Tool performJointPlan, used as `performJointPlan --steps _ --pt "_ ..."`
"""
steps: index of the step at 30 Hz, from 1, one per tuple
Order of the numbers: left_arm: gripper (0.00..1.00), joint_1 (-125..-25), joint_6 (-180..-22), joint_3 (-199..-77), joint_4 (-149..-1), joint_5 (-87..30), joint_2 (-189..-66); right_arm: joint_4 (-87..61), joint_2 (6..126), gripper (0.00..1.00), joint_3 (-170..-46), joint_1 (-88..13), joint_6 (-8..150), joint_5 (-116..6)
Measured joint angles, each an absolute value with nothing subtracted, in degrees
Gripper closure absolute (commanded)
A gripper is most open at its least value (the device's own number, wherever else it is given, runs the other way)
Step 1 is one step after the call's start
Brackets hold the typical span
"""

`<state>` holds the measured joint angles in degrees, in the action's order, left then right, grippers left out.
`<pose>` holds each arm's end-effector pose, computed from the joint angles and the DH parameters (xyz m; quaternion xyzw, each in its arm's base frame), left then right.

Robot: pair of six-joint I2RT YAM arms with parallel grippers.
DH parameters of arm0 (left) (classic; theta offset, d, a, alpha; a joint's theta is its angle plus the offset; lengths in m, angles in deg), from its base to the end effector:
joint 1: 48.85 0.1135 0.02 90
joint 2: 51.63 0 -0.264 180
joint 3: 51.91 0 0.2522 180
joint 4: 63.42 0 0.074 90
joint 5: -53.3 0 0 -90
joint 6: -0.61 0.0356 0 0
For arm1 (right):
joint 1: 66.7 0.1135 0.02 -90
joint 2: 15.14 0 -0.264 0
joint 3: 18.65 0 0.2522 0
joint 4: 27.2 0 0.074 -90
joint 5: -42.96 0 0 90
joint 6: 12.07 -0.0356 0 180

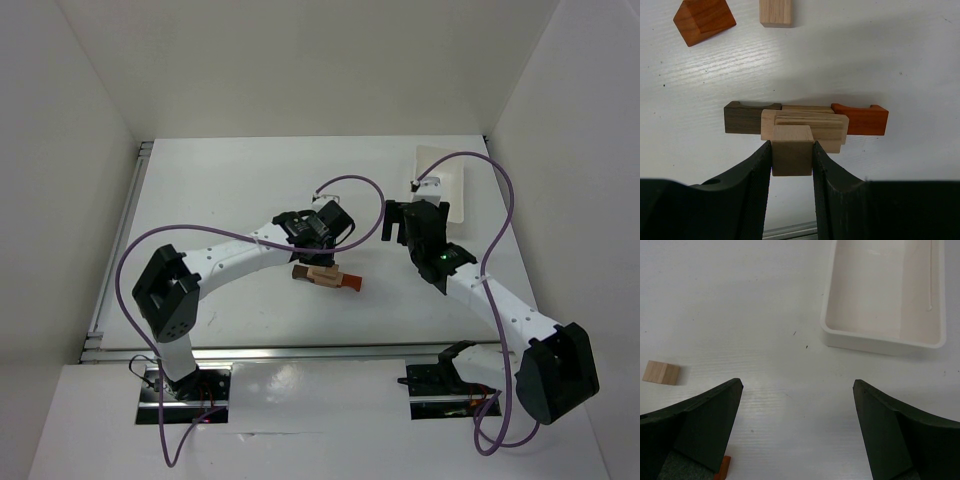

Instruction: Build the wood block tower

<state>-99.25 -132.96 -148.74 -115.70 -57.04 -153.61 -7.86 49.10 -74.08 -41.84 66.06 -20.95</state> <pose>0.2542 -0.2878 0.2586 0.0069 0.9461 -0.0862 0.3122 0.2315 0.0900 0.2626 0.0207 0.8435 -0.0260 0.5362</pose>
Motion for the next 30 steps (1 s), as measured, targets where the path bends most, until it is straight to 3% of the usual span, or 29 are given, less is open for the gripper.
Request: performJointPlan --steps 13,18,21,24,26,29,30 --pt "1.0 -99.2 -132.9 -148.4 -114.5 -57.1 -154.3 -7.9 49.1 0.0 -74.1 -41.8 66.3 -21.0" --pt "0.9 -99.2 -132.9 -148.3 -114.3 -57.1 -154.3 -7.8 49.1 0.0 -74.1 -41.8 66.4 -21.0" --pt "0.9 -99.2 -132.9 -148.3 -114.3 -57.2 -154.3 -7.8 49.0 0.0 -74.1 -41.8 66.4 -21.0" --pt "0.8 -99.3 -132.9 -148.2 -114.3 -57.3 -154.3 -7.8 48.8 0.0 -74.1 -41.8 66.4 -21.0" --pt "0.66 -99.3 -132.9 -148.1 -114.2 -57.4 -154.3 -7.8 48.7 0.0 -74.1 -41.8 66.4 -21.0" --pt "0.56 -99.3 -132.9 -148.1 -114.1 -57.4 -154.3 -7.8 48.3 0.0 -74.1 -41.8 66.4 -21.0" --pt "0.49 -99.3 -132.9 -148.1 -114.1 -57.5 -154.3 -7.8 48.2 0.0 -74.1 -41.8 66.4 -21.0"
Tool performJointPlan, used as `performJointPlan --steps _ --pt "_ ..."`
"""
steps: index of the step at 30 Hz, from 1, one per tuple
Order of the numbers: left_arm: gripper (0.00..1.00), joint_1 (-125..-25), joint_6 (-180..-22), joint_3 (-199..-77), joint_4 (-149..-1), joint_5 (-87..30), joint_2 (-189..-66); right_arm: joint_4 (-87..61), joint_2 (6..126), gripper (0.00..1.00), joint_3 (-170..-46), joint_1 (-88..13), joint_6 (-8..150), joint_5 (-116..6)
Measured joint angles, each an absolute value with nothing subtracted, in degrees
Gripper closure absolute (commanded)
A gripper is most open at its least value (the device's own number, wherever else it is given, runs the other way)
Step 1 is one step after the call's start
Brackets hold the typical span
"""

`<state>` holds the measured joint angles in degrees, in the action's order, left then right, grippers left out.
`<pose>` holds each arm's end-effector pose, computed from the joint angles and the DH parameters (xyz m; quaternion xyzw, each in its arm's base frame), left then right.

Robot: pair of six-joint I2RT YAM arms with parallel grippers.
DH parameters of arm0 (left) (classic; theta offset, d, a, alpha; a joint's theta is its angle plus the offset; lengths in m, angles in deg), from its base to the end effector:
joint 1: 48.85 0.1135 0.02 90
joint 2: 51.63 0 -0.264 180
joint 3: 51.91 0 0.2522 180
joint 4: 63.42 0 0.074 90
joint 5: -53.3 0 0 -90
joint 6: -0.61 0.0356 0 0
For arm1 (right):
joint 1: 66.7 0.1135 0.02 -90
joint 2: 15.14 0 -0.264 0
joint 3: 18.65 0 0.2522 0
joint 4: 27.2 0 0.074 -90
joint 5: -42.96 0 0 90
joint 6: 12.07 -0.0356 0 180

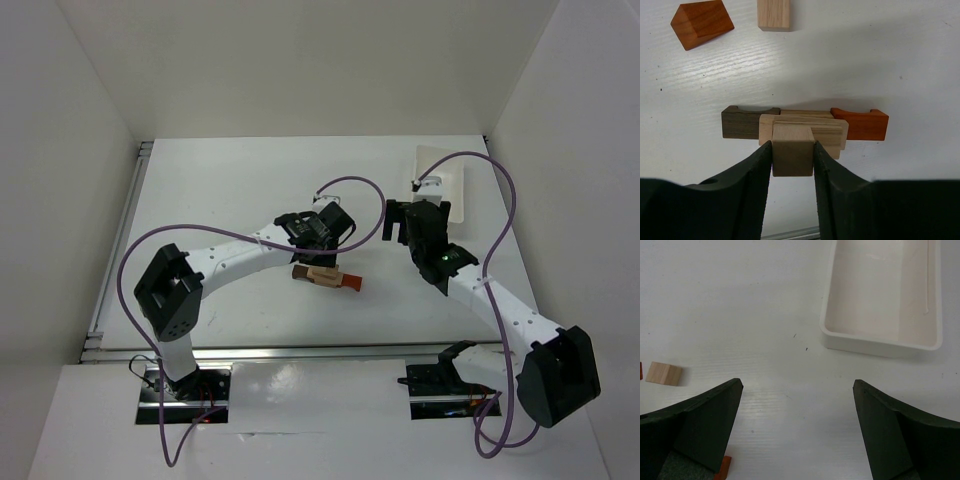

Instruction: Build the wood block tower

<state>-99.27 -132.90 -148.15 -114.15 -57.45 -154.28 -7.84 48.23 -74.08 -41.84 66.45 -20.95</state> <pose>0.2561 -0.2900 0.2528 0.0060 0.9448 -0.0855 0.3161 0.2294 0.0891 0.2661 0.0197 0.8400 -0.0251 0.5417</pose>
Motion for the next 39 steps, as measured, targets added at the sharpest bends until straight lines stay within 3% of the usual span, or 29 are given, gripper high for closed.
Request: performJointPlan --steps 8,15,19,23,28,34,39 --pt "0.31 -99.3 -132.8 -147.1 -114.5 -57.5 -154.0 -7.8 47.9 0.0 -74.1 -41.8 66.6 -21.4" --pt "0.28 -99.3 -131.5 -147.0 -114.7 -57.3 -150.4 -7.9 47.1 0.0 -74.1 -41.8 67.3 -23.1" --pt "0.19 -99.3 -129.6 -147.1 -114.7 -56.5 -146.7 -9.2 47.0 0.0 -73.8 -41.9 70.0 -27.6" --pt "0.0 -99.3 -128.2 -147.9 -116.0 -57.5 -142.5 -10.3 50.5 0.0 -75.1 -41.9 74.5 -35.8" --pt "0.0 -99.4 -131.7 -152.7 -122.3 -67.1 -138.0 -9.8 64.4 0.0 -83.8 -41.8 77.2 -41.2" --pt "0.0 -99.1 -147.0 -160.6 -139.7 -81.0 -138.2 -7.7 74.9 0.0 -93.8 -41.0 72.9 -43.2" --pt "0.0 -93.3 -153.9 -156.3 -144.7 -84.1 -136.9 -6.2 80.3 0.0 -100.8 -35.7 67.2 -40.9"
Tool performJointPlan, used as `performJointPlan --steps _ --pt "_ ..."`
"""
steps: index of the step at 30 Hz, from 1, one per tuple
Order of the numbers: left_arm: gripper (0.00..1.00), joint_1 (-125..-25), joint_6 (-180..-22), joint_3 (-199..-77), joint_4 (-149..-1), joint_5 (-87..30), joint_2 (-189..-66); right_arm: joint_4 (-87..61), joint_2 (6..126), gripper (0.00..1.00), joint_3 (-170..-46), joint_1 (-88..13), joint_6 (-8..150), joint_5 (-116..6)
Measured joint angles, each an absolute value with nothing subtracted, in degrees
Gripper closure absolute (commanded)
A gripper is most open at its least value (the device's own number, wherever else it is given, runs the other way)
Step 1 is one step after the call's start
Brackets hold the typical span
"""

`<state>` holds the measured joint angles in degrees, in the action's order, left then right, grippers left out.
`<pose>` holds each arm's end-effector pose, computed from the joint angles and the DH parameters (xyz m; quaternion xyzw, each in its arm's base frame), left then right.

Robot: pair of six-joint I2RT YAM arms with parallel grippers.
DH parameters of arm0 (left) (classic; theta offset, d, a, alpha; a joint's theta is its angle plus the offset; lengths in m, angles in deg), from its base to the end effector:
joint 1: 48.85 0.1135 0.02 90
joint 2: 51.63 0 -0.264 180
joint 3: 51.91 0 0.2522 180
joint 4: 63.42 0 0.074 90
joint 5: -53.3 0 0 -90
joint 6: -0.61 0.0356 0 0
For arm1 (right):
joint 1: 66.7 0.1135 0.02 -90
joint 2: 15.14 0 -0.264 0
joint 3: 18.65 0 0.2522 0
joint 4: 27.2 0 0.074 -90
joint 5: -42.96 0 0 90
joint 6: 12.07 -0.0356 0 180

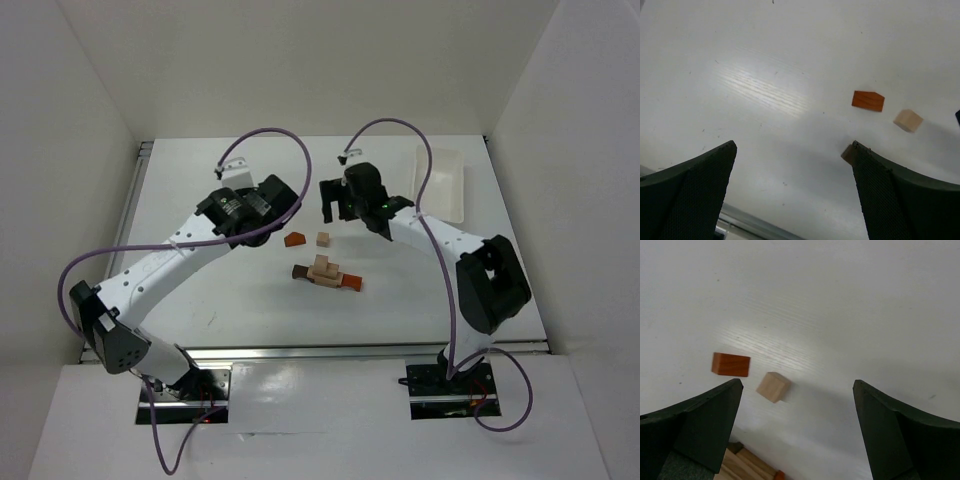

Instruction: Build the wood block tower

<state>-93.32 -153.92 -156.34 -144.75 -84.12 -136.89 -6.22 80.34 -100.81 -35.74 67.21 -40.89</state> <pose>0.2198 -0.1790 0.3727 -0.2500 0.8583 0.0473 0.4457 0.3287 0.1927 0.2565 -0.1305 0.8736 0.1216 0.4528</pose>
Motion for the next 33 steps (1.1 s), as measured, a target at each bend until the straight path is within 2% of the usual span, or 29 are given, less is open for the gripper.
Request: performJointPlan --steps 5,9,12,15,23,24,26,28,33 --pt "0.0 -83.0 -150.4 -143.5 -137.4 -79.4 -130.0 -2.5 87.2 0.0 -106.5 -29.0 60.5 -36.2" --pt "0.0 -78.4 -146.8 -136.9 -131.8 -75.8 -123.3 2.1 92.3 0.0 -109.8 -27.0 55.1 -32.6" --pt "0.0 -78.2 -145.4 -134.9 -128.9 -74.3 -121.1 5.3 94.9 0.01 -111.0 -27.0 51.9 -30.7" --pt "0.0 -78.2 -144.4 -133.4 -126.1 -72.8 -121.0 7.8 97.3 0.09 -112.4 -26.9 49.6 -29.1" --pt "0.0 -78.2 -141.7 -129.6 -121.5 -67.9 -120.8 8.8 101.0 0.13 -115.3 -26.7 47.5 -28.2" --pt "0.0 -78.2 -141.6 -129.4 -121.2 -67.7 -120.6 8.9 101.5 0.2 -116.0 -26.7 47.4 -28.1" --pt "0.0 -78.2 -141.6 -129.0 -120.8 -67.5 -120.2 9.0 102.4 0.28 -117.4 -26.7 47.1 -28.1" --pt "0.0 -78.2 -141.5 -128.9 -120.4 -67.5 -119.7 9.2 103.1 0.32 -118.1 -26.6 46.6 -27.8" --pt "0.0 -78.2 -140.4 -128.5 -119.9 -67.5 -118.5 11.7 103.9 0.28 -118.6 -26.2 45.4 -26.8"
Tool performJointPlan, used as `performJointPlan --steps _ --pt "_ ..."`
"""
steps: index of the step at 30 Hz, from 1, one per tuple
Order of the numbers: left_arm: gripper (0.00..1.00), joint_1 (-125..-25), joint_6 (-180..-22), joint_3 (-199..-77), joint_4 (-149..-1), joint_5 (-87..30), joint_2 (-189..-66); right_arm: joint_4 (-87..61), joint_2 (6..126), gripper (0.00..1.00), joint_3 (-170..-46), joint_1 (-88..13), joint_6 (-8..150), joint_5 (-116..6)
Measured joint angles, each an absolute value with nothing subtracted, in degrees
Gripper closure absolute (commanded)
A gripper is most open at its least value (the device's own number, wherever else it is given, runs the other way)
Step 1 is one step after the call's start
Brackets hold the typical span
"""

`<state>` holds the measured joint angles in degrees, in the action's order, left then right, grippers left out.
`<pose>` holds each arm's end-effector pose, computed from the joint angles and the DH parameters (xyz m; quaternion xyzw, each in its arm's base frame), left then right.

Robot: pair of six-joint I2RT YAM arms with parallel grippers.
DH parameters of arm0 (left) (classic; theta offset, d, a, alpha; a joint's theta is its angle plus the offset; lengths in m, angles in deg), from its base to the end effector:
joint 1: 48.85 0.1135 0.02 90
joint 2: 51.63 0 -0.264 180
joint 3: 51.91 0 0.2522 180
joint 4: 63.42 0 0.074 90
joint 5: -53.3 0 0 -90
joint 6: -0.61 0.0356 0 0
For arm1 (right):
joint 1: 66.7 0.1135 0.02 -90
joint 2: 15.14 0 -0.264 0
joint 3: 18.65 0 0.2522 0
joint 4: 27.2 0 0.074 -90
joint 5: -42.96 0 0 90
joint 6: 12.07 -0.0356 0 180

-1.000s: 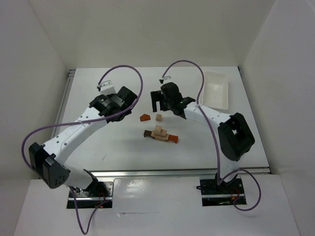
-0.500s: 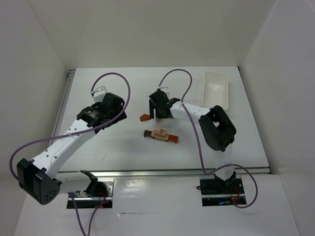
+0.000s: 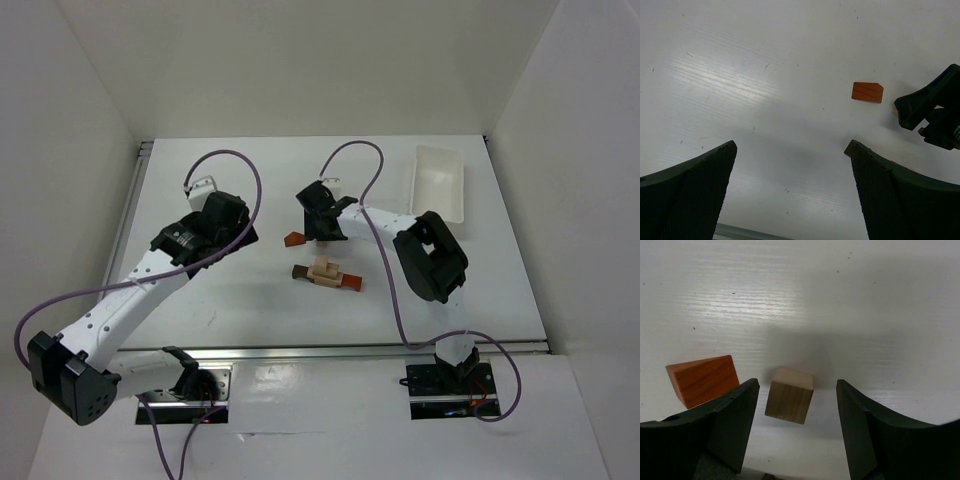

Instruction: Build the wood block tower

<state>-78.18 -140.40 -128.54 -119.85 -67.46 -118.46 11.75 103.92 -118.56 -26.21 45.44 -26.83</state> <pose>0.2151 -0.1000 0.3231 -0.2647 0.8615 -0.0415 0.4312 0.3451 0.2784 0.1703 -0.0179 0.9476 0.0253 0.3178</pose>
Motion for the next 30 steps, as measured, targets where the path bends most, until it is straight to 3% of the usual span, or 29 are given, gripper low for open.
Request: performJointPlan --steps 5,8,15,22,30 --pt "0.0 -78.2 -140.3 -128.5 -119.3 -67.4 -118.1 14.1 104.1 0.31 -118.6 -26.1 44.5 -25.9" --pt "0.0 -78.2 -140.3 -128.1 -119.1 -67.2 -118.1 14.4 104.1 0.44 -118.6 -26.1 44.3 -25.2" --pt "0.0 -78.2 -139.2 -128.1 -118.8 -66.3 -118.1 14.0 104.3 0.44 -118.6 -25.7 44.2 -24.8" --pt "0.0 -78.2 -138.8 -128.1 -118.5 -65.8 -118.1 14.1 104.9 0.67 -119.5 -25.7 44.7 -24.6" --pt "0.0 -78.2 -137.6 -128.1 -117.5 -64.6 -118.1 15.7 101.9 0.67 -119.5 -25.7 46.6 -23.3"
